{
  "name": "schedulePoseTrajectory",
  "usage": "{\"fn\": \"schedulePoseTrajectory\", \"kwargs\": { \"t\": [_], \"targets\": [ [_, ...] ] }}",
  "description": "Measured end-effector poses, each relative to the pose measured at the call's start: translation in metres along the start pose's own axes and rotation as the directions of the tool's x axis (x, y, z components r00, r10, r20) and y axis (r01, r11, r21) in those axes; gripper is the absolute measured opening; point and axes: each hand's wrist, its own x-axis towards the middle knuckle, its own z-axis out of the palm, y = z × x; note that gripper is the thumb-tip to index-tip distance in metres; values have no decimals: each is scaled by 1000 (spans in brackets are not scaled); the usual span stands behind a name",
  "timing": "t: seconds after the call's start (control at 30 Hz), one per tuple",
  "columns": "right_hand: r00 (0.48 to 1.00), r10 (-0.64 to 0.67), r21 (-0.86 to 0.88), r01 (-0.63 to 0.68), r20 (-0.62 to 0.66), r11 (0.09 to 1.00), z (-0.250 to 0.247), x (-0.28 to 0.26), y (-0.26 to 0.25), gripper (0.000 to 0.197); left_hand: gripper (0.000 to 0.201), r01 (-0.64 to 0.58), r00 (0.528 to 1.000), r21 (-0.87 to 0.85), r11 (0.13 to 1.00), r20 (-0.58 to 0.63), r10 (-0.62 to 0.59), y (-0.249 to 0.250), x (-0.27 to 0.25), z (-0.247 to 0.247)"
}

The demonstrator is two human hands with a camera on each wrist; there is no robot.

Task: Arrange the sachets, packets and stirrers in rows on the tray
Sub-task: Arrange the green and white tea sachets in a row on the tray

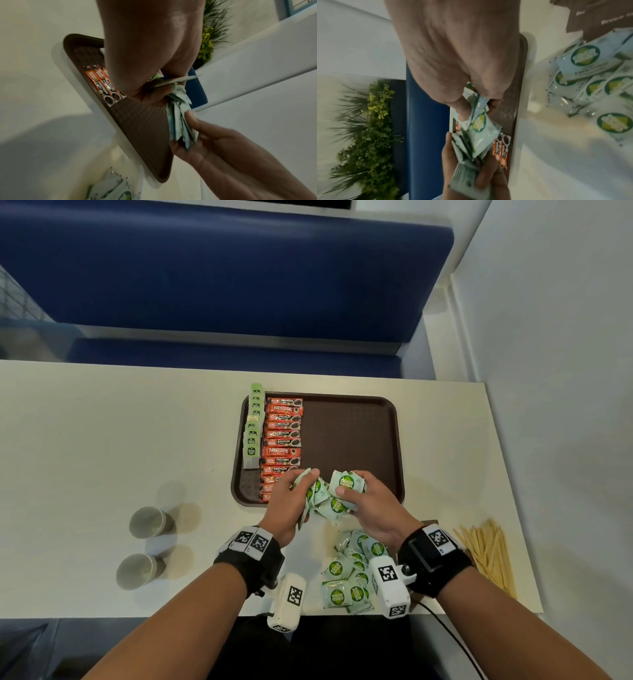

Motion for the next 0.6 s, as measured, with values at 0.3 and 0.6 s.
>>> {"fn": "schedulePoseTrajectory", "kwargs": {
  "t": [0.3, 0.6],
  "targets": [
    [997, 32, 205, -18, -67, 979, 35, -1, -2, 29, 38, -163, 981, 85, 983, -92, 171, -1, -7, 22],
    [989, -113, -219, 91, -92, 972, 30, -1, -2, 32, 26, -203, 960, 145, 968, -164, 225, 5, -5, 21]
  ]
}}
